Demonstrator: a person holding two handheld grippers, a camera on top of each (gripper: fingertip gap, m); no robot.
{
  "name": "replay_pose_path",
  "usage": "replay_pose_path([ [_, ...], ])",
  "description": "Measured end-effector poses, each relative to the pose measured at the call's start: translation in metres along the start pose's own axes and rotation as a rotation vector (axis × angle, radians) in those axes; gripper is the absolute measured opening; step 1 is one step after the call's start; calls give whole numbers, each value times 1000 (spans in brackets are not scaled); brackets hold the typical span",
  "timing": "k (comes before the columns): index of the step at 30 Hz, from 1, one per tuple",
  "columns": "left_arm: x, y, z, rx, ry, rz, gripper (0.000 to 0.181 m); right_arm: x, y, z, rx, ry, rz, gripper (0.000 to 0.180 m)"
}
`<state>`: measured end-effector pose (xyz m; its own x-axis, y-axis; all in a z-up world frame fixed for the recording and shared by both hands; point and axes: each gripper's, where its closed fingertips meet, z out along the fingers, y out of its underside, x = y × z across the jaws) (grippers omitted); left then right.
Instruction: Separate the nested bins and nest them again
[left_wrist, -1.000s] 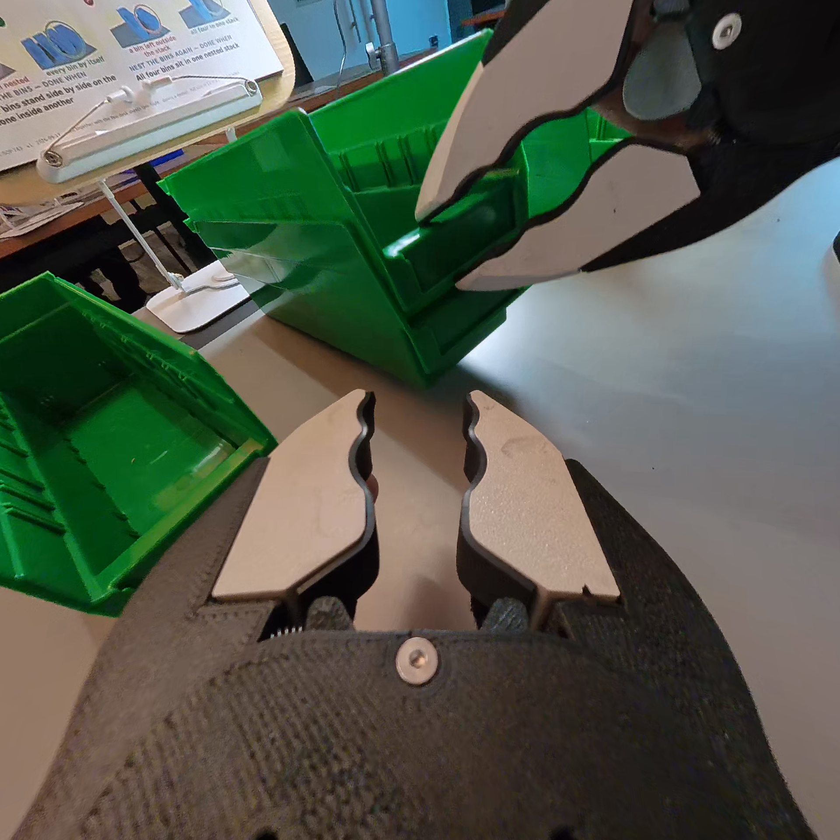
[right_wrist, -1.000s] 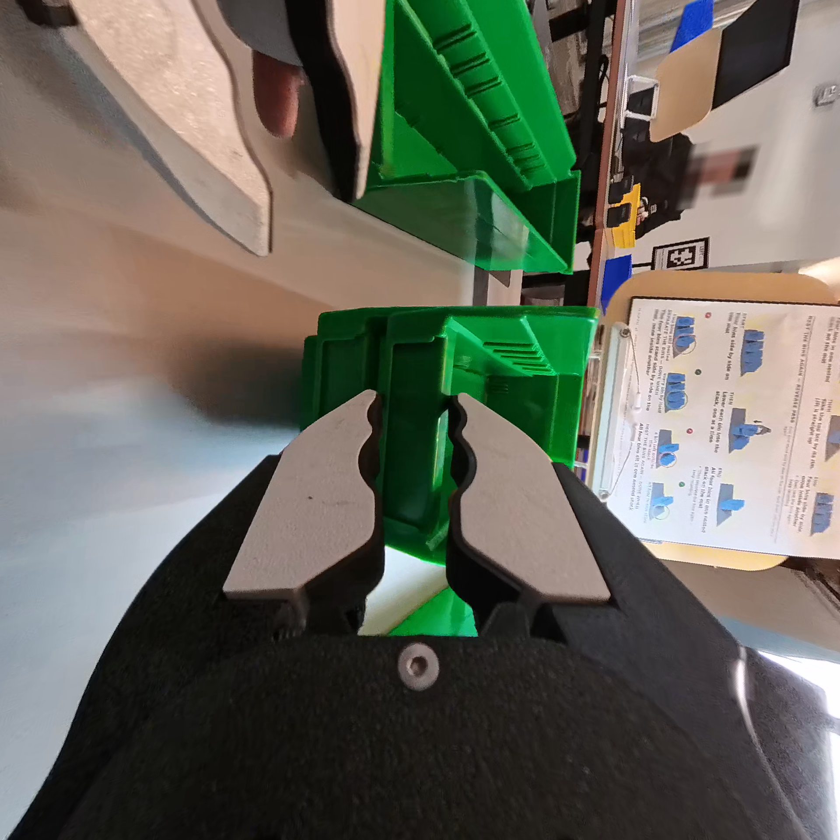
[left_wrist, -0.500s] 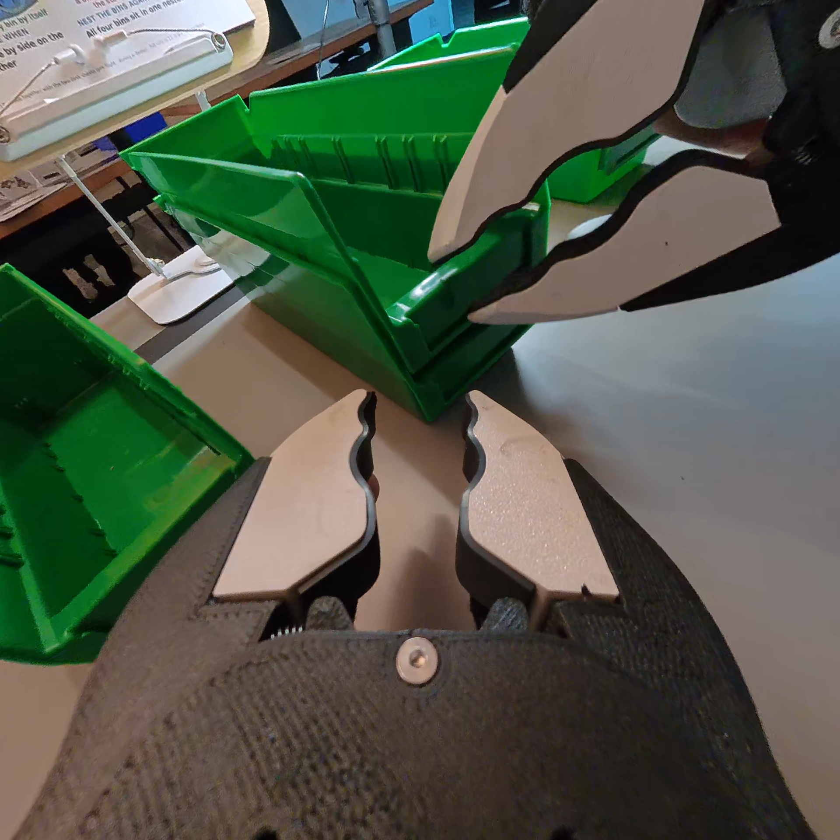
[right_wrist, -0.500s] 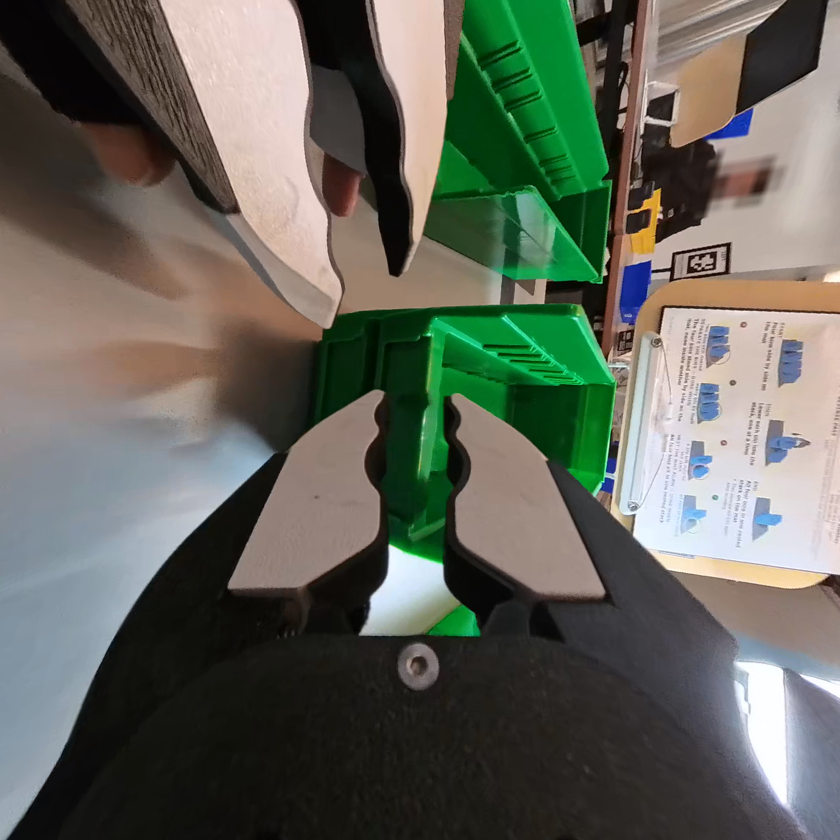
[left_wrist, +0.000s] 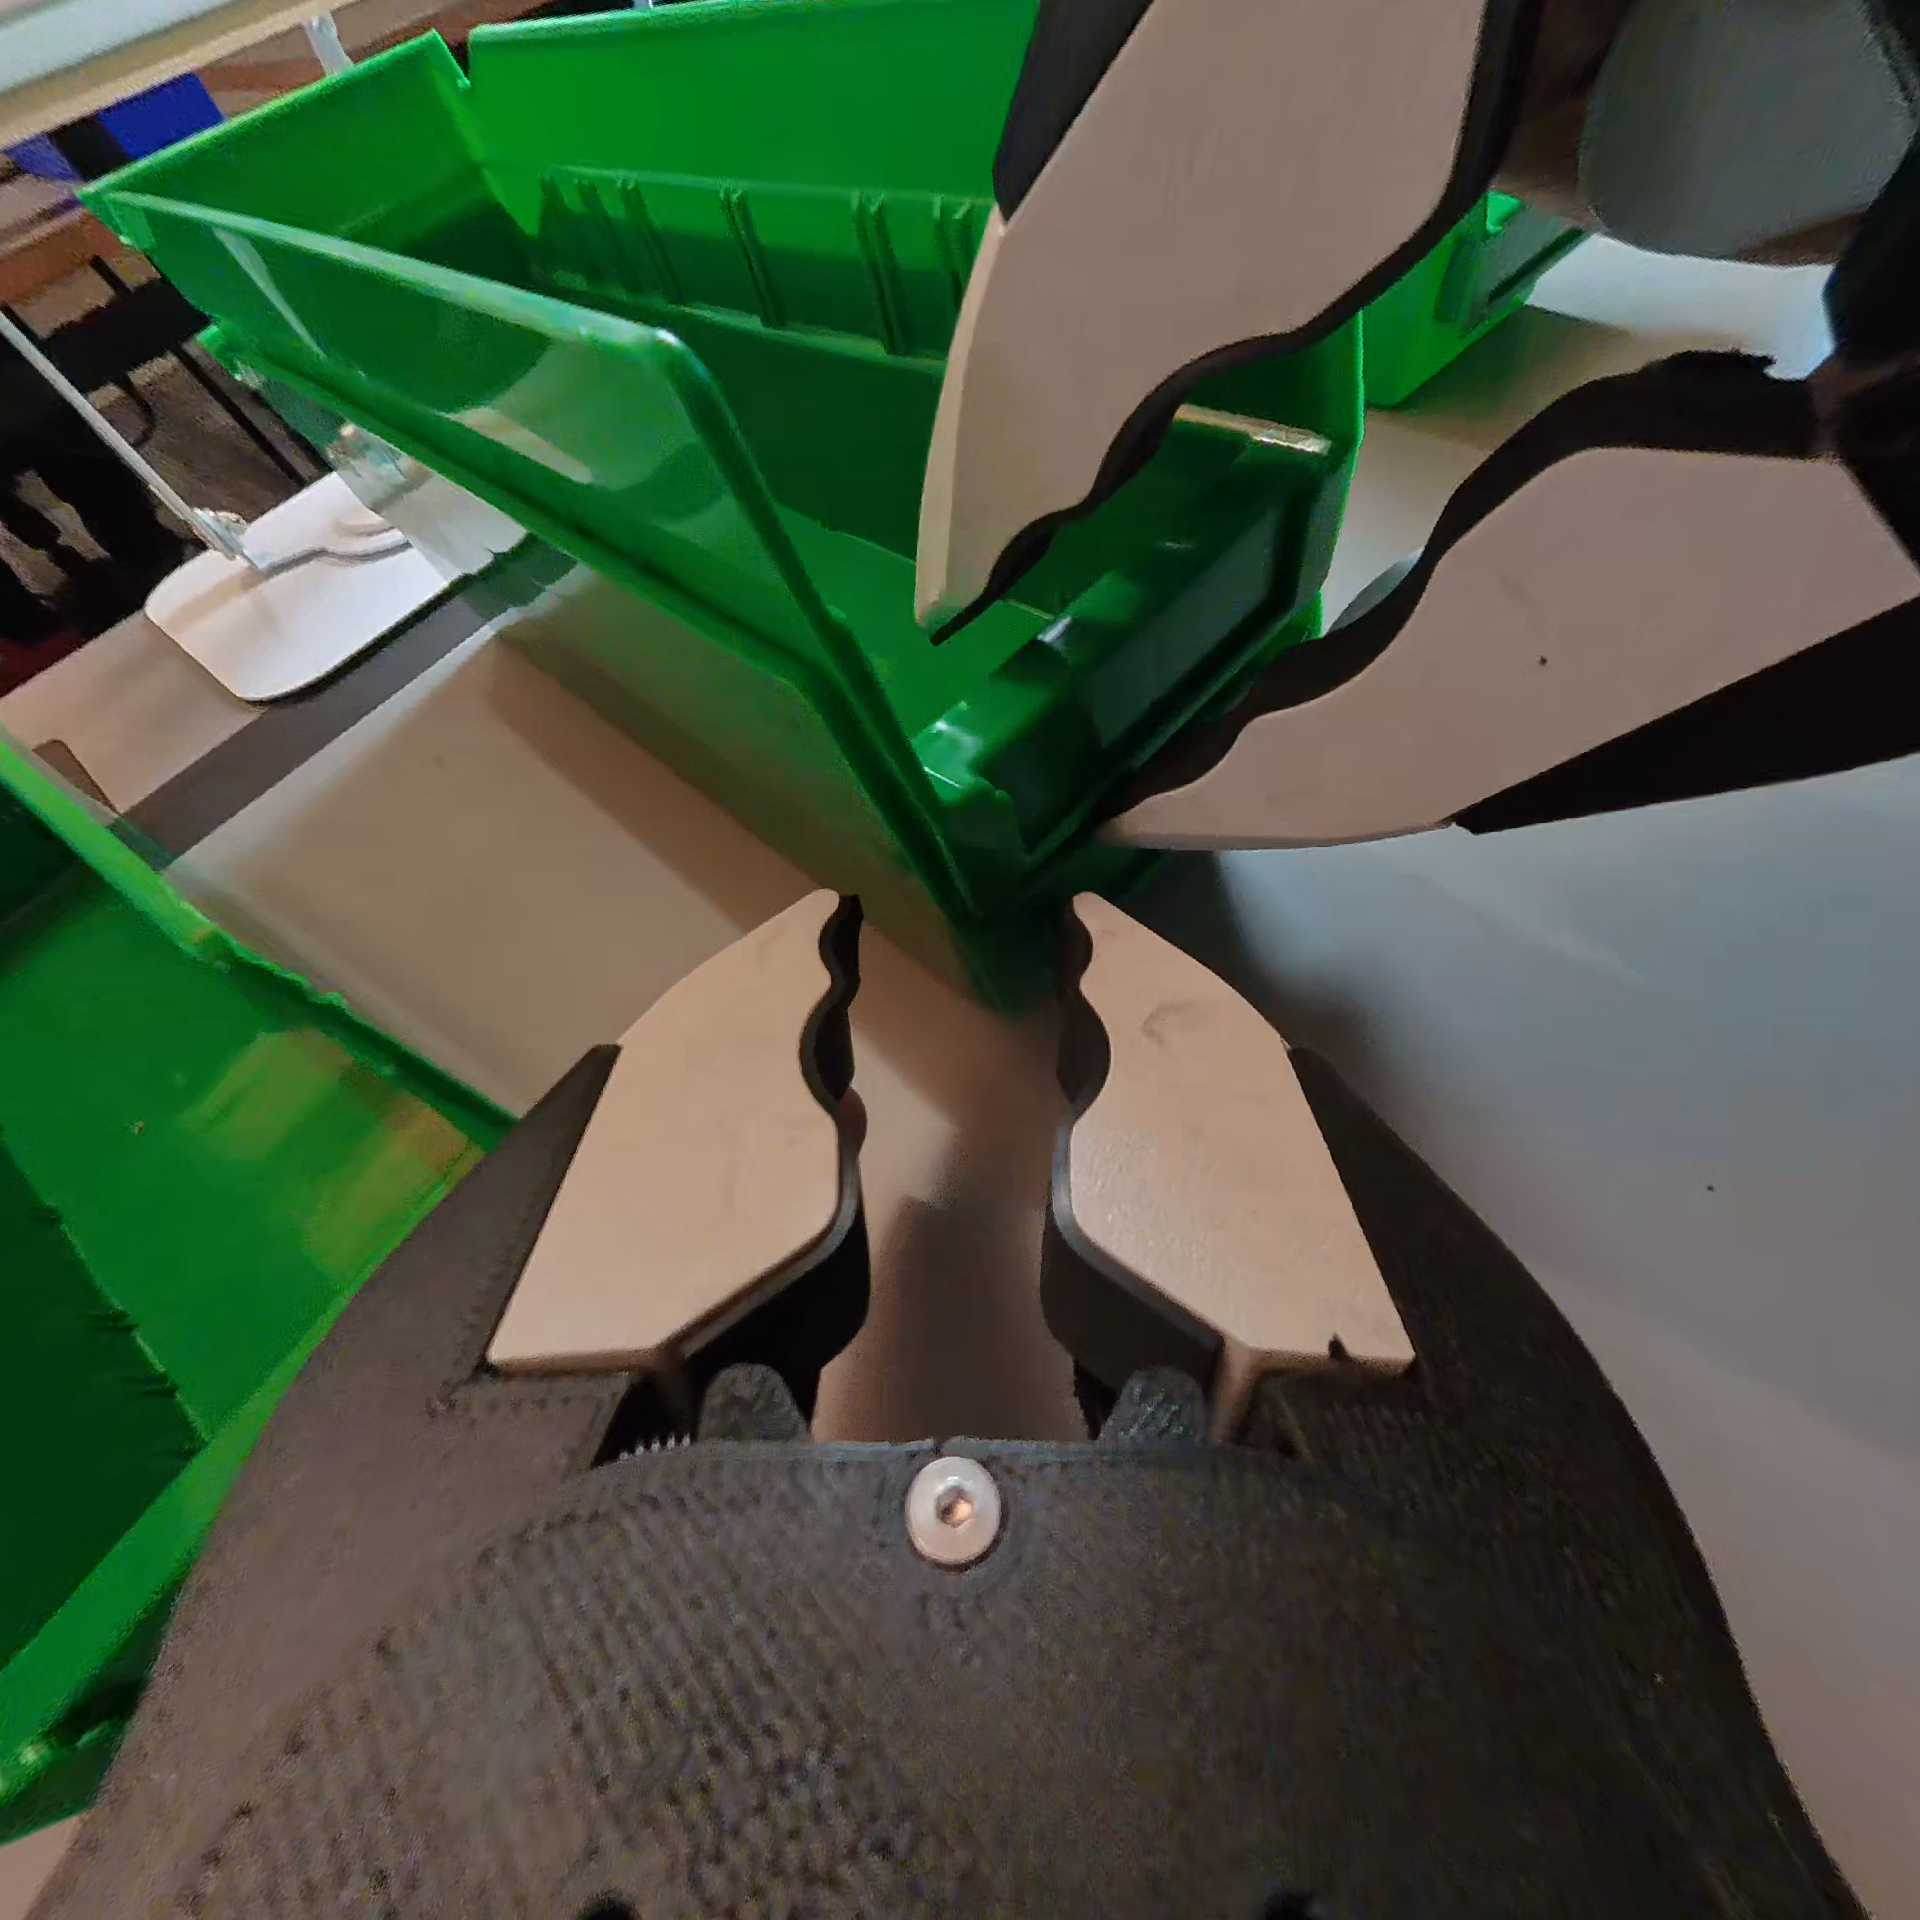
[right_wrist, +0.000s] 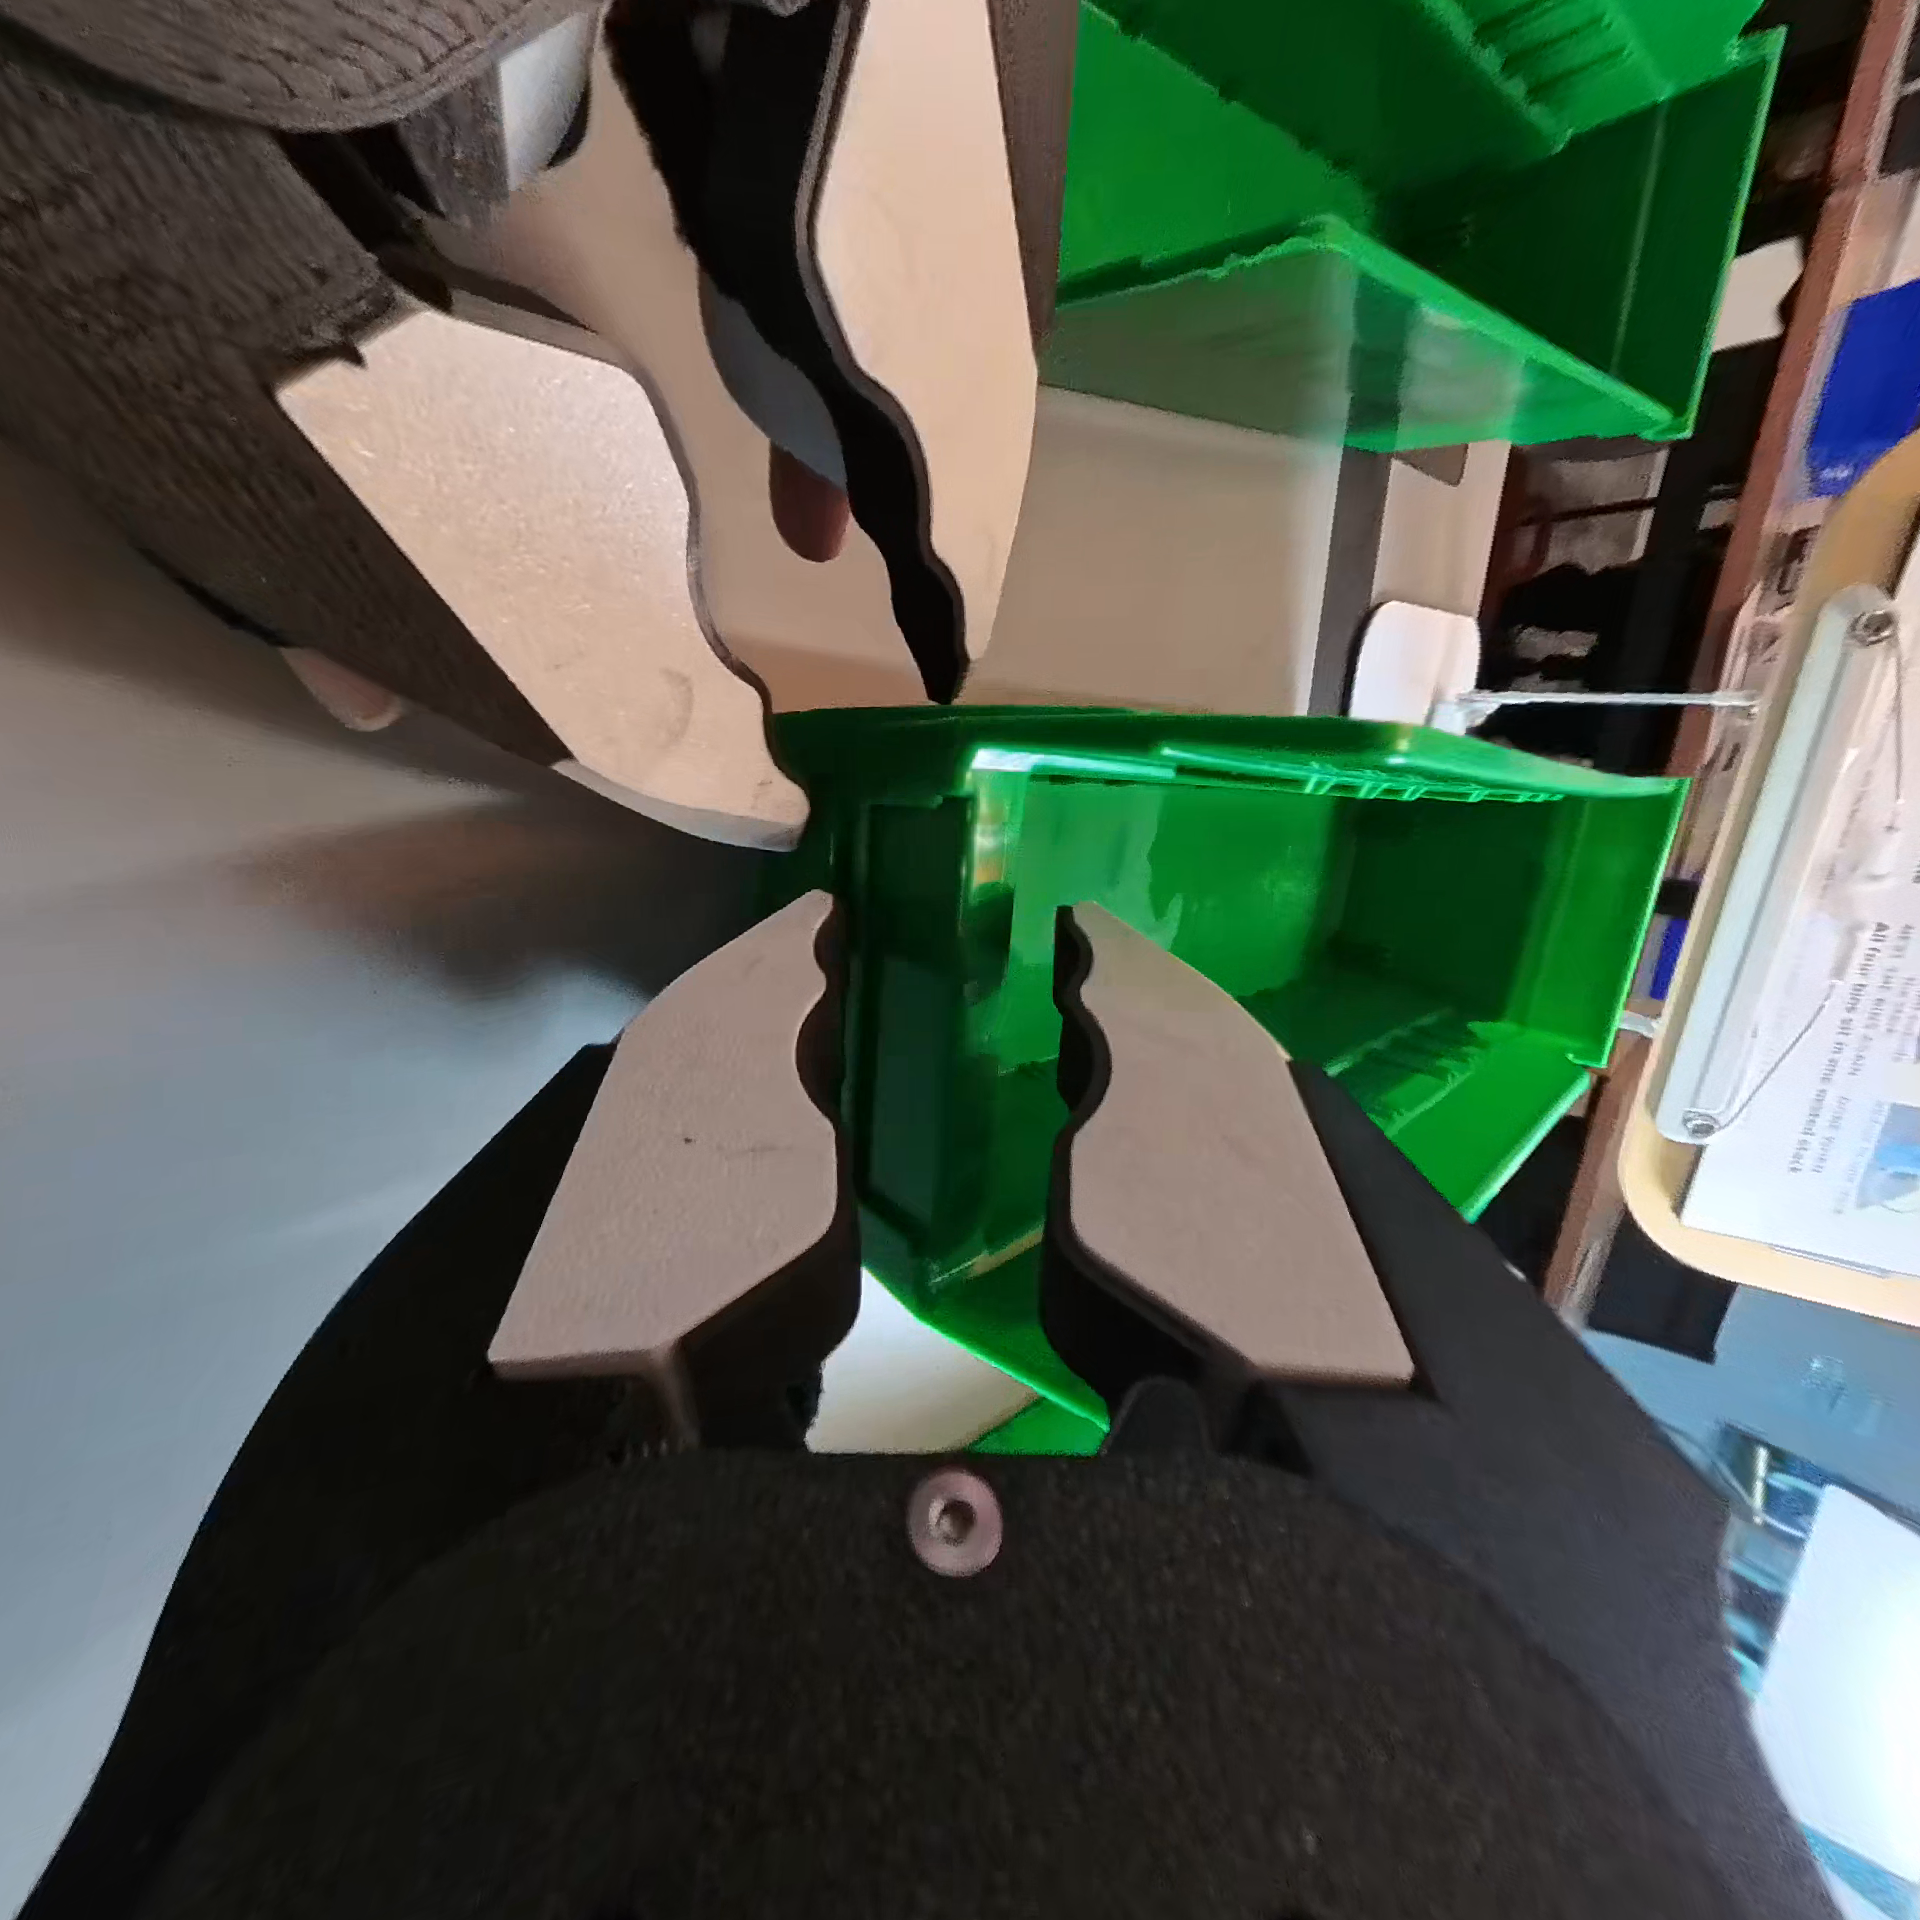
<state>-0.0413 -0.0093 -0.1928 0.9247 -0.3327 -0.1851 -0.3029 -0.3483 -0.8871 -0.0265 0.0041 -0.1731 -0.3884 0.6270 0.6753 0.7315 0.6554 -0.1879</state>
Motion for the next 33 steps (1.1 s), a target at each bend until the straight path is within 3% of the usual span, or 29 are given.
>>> replay_pose_path([
  [3, -1, 1, 1, -6, 22, -36, 30, -1, 0, 4, -7, -28, 24, 29],
  [19, 14, -9, 1, 47, 68, -9, 14, 3, 7, -13, 94, -67, 36, 28],
  [33, 12, -17, -3, 106, 66, -27, 13, 14, 3, -24, 111, -18, -22, 29],
])
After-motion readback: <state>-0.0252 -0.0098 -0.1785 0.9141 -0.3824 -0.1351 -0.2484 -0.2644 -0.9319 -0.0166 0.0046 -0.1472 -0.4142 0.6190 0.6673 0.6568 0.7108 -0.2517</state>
